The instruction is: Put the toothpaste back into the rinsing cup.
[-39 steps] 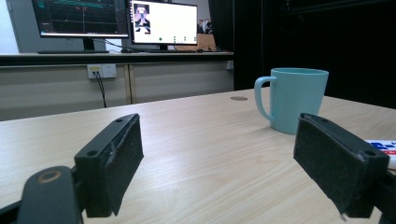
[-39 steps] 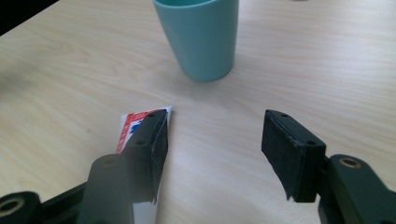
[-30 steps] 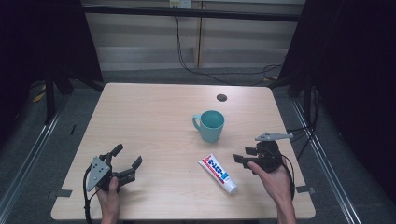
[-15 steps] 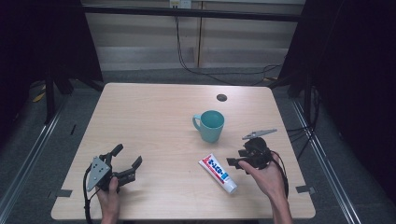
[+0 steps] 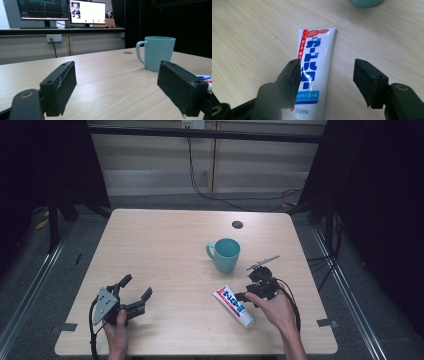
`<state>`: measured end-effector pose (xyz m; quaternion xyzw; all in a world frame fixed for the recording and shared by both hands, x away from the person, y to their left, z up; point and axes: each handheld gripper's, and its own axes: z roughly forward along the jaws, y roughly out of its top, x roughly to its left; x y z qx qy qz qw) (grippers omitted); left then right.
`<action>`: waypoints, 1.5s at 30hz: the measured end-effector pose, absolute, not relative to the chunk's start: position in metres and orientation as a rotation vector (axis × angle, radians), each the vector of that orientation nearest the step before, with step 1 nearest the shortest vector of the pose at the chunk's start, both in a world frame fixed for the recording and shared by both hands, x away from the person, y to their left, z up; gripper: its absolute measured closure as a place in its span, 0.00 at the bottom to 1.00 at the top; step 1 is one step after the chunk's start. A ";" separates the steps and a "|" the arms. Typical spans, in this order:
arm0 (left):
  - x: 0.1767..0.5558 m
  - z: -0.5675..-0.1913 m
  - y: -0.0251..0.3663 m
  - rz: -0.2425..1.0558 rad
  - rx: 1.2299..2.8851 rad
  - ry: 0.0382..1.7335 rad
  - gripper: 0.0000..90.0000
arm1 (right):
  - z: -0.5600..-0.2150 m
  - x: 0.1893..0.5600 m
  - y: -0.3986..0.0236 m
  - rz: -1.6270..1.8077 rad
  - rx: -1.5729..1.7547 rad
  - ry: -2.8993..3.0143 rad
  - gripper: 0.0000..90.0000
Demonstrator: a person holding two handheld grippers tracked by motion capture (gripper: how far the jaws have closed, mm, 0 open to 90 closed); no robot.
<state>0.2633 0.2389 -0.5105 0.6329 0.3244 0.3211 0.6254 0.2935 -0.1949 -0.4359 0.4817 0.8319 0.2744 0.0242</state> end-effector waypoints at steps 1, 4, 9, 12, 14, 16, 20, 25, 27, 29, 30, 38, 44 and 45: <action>0.263 -0.511 0.239 0.732 1.451 0.747 0.17 | -0.437 0.294 -0.193 0.833 1.493 2.587 0.44; 0.263 -0.511 0.239 0.732 1.451 0.747 0.17 | -0.438 0.297 -0.189 0.817 1.482 2.629 0.42; 0.263 -0.510 0.239 0.736 1.454 0.743 0.17 | -0.441 0.302 -0.183 0.779 1.465 2.684 0.44; 0.263 -0.511 0.239 0.731 1.451 0.745 0.17 | -0.443 0.305 -0.180 0.761 1.462 2.706 0.45; 0.263 -0.511 0.239 0.725 1.451 0.743 0.17 | -0.445 0.307 -0.176 0.734 1.449 2.716 0.46; 0.263 -0.511 0.239 0.725 1.451 0.743 0.17 | -0.447 0.308 -0.173 0.718 1.440 2.728 0.47; 0.263 -0.511 0.239 0.729 1.451 0.743 0.17 | -0.451 0.311 -0.166 0.675 1.435 2.741 0.49; 0.263 -0.511 0.239 0.728 1.452 0.742 0.17 | -0.457 0.314 -0.162 0.662 1.449 2.754 0.49; 0.263 -0.511 0.239 0.728 1.452 0.742 0.17 | -0.460 0.316 -0.158 0.640 1.447 2.783 0.48; 0.263 -0.511 0.239 0.728 1.452 0.742 0.17 | -0.461 0.316 -0.157 0.634 1.447 2.784 0.47; 0.263 -0.511 0.239 0.727 1.452 0.742 0.17 | -0.462 0.317 -0.156 0.627 1.442 2.785 0.47; 0.263 -0.511 0.239 0.727 1.452 0.741 0.17 | -0.464 0.319 -0.153 0.594 1.459 2.790 0.45; 0.263 -0.511 0.239 0.725 1.452 0.740 0.17 | -0.468 0.321 -0.147 0.533 1.437 2.811 0.45; 0.263 -0.511 0.239 0.725 1.453 0.740 0.17 | -0.468 0.321 -0.146 0.531 1.443 2.808 0.45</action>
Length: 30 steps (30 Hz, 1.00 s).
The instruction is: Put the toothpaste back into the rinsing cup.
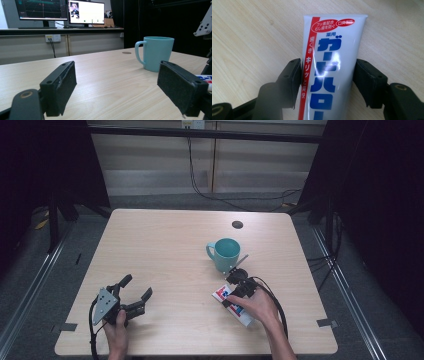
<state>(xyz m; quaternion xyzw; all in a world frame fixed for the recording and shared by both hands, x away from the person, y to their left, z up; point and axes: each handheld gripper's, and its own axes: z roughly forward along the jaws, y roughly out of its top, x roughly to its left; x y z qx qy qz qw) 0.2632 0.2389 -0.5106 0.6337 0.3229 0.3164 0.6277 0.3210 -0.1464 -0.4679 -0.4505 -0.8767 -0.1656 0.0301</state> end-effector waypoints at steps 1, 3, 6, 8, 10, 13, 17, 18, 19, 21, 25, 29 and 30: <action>0.263 -0.511 0.239 0.726 1.453 0.740 0.17 | -0.469 0.321 -0.146 -0.505 -1.390 -2.705 0.45; 0.263 -0.511 0.239 0.726 1.452 0.740 0.17 | -0.470 0.322 -0.145 -0.501 -1.379 -2.704 0.45; 0.263 -0.511 0.239 0.726 1.453 0.740 0.17 | -0.469 0.322 -0.144 -0.488 -1.370 -2.713 0.46; 0.263 -0.511 0.239 0.724 1.453 0.739 0.17 | -0.469 0.322 -0.142 -0.472 -1.370 -2.721 0.46; 0.263 -0.511 0.239 0.726 1.453 0.740 0.17 | -0.469 0.322 -0.140 -0.466 -1.366 -2.730 0.46; 0.263 -0.511 0.239 0.726 1.452 0.741 0.17 | -0.469 0.322 -0.140 -0.460 -1.362 -2.733 0.47; 0.263 -0.511 0.239 0.726 1.453 0.740 0.17 | -0.469 0.321 -0.139 -0.456 -1.359 -2.748 0.47; 0.263 -0.511 0.239 0.726 1.452 0.740 0.17 | -0.469 0.321 -0.138 -0.447 -1.359 -2.753 0.47; 0.263 -0.511 0.239 0.726 1.452 0.740 0.17 | -0.469 0.322 -0.138 -0.444 -1.356 -2.759 0.47; 0.263 -0.511 0.239 0.729 1.459 0.738 0.17 | -0.469 0.321 -0.136 -0.433 -1.356 -2.765 0.47; 0.263 -0.511 0.239 0.726 1.452 0.740 0.17 | -0.470 0.320 -0.132 -0.415 -1.327 -2.814 0.47; 0.263 -0.511 0.239 0.726 1.453 0.740 0.17 | -0.470 0.319 -0.131 -0.413 -1.327 -2.830 0.48; 0.263 -0.511 0.239 0.728 1.459 0.737 0.17 | -0.470 0.319 -0.131 -0.413 -1.328 -2.835 0.48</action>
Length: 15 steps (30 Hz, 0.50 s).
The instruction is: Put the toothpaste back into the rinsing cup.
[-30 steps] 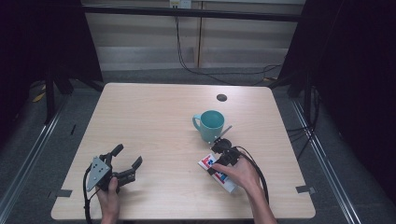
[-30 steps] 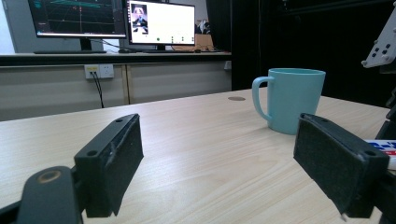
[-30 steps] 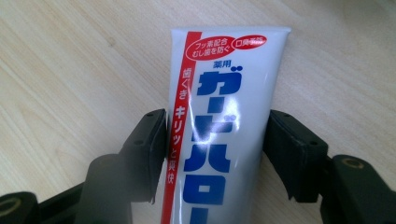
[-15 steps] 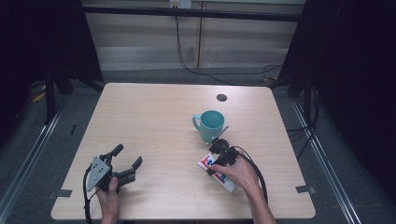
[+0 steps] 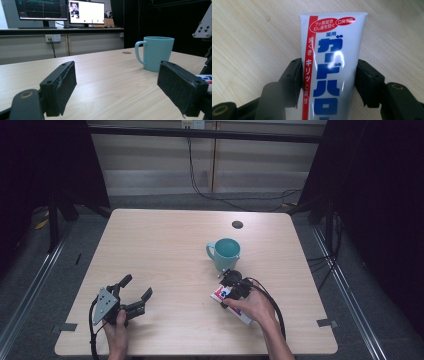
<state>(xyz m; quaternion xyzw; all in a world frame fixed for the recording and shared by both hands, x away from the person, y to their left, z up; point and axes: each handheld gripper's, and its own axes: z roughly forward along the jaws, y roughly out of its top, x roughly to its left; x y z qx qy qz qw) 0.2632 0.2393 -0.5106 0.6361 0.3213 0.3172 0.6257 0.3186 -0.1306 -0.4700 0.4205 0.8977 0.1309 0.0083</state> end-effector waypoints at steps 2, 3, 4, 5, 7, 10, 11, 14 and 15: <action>0.263 -0.511 0.239 0.728 1.458 0.738 0.17 | -0.470 0.317 -0.129 0.398 1.305 2.797 0.52; 0.263 -0.511 0.239 0.728 1.458 0.739 0.17 | -0.470 0.317 -0.129 0.400 1.306 2.791 0.54; 0.263 -0.511 0.239 0.725 1.453 0.740 0.17 | -0.469 0.317 -0.129 0.402 1.313 2.788 0.56; 0.263 -0.511 0.239 0.726 1.452 0.740 0.17 | -0.469 0.317 -0.131 0.411 1.312 2.787 0.57; 0.263 -0.511 0.239 0.726 1.453 0.740 0.17 | -0.468 0.316 -0.133 0.440 1.335 2.789 0.61; 0.263 -0.511 0.239 0.724 1.453 0.740 0.17 | -0.467 0.316 -0.137 0.478 1.370 2.788 0.69; 0.263 -0.511 0.239 0.726 1.453 0.740 0.17 | -0.467 0.316 -0.137 0.478 1.370 2.788 0.69; 0.263 -0.511 0.239 0.726 1.453 0.740 0.17 | -0.464 0.316 -0.138 0.491 1.379 2.794 0.73; 0.263 -0.511 0.239 0.725 1.453 0.739 0.17 | -0.463 0.316 -0.138 0.491 1.379 2.796 0.75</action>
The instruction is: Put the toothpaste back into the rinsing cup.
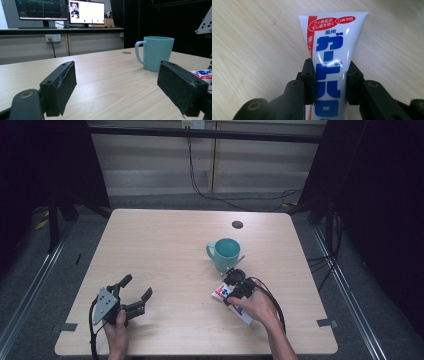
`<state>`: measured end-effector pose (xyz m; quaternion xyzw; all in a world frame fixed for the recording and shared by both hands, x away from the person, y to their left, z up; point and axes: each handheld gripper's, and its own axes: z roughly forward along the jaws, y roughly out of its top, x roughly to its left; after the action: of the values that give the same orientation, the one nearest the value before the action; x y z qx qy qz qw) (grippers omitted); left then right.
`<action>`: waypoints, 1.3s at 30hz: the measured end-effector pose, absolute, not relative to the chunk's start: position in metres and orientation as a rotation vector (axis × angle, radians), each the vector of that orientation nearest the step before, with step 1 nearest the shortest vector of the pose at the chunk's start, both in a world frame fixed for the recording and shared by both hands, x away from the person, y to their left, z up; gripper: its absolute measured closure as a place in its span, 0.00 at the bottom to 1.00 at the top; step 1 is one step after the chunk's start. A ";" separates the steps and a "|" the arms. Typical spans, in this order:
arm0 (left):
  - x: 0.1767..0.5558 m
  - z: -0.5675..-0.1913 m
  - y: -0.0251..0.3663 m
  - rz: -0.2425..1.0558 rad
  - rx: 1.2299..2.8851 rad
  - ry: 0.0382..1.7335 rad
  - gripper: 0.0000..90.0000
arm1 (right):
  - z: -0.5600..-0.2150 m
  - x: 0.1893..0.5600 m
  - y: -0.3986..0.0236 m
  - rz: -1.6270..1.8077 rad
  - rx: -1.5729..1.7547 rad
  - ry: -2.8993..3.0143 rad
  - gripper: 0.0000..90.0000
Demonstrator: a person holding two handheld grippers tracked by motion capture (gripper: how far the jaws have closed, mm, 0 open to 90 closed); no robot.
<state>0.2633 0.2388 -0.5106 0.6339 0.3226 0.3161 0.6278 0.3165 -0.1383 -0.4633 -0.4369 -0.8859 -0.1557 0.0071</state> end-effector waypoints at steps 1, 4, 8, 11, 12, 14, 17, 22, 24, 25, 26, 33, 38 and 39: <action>0.263 -0.511 0.239 0.726 1.453 0.740 0.17 | -0.463 0.316 -0.138 -0.487 -1.366 -2.771 0.75; 0.263 -0.511 0.239 0.726 1.453 0.740 0.17 | -0.462 0.317 -0.140 -0.493 -1.368 -2.764 0.76; 0.263 -0.511 0.239 0.726 1.453 0.740 0.17 | -0.462 0.316 -0.141 -0.505 -1.376 -2.751 0.76; 0.263 -0.511 0.239 0.726 1.453 0.741 0.17 | -0.461 0.316 -0.142 -0.512 -1.376 -2.747 0.76; 0.263 -0.511 0.239 0.726 1.452 0.740 0.17 | -0.461 0.316 -0.143 -0.518 -1.383 -2.750 0.76; 0.263 -0.511 0.239 0.725 1.453 0.740 0.17 | -0.460 0.316 -0.144 -0.525 -1.384 -2.746 0.76; 0.263 -0.511 0.239 0.726 1.452 0.740 0.17 | -0.459 0.315 -0.147 -0.546 -1.386 -2.738 0.77; 0.263 -0.511 0.239 0.725 1.452 0.741 0.17 | -0.456 0.313 -0.150 -0.595 -1.396 -2.722 0.77; 0.263 -0.511 0.239 0.726 1.453 0.740 0.17 | -0.454 0.312 -0.151 -0.614 -1.399 -2.725 0.77; 0.263 -0.511 0.239 0.726 1.453 0.740 0.17 | -0.453 0.312 -0.152 -0.616 -1.397 -2.724 0.77; 0.263 -0.511 0.239 0.726 1.452 0.740 0.17 | -0.453 0.312 -0.153 -0.625 -1.402 -2.722 0.77; 0.263 -0.511 0.239 0.726 1.453 0.740 0.17 | -0.449 0.310 -0.159 -0.695 -1.415 -2.700 0.77; 0.263 -0.511 0.239 0.726 1.453 0.740 0.17 | -0.447 0.306 -0.166 -0.774 -1.446 -2.686 0.78; 0.263 -0.511 0.239 0.726 1.452 0.740 0.17 | -0.447 0.306 -0.166 -0.774 -1.446 -2.686 0.78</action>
<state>0.2633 0.2389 -0.5106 0.6336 0.3230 0.3166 0.6276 0.3062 -0.1657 -0.4467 -0.4593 -0.8536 -0.2459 -0.0028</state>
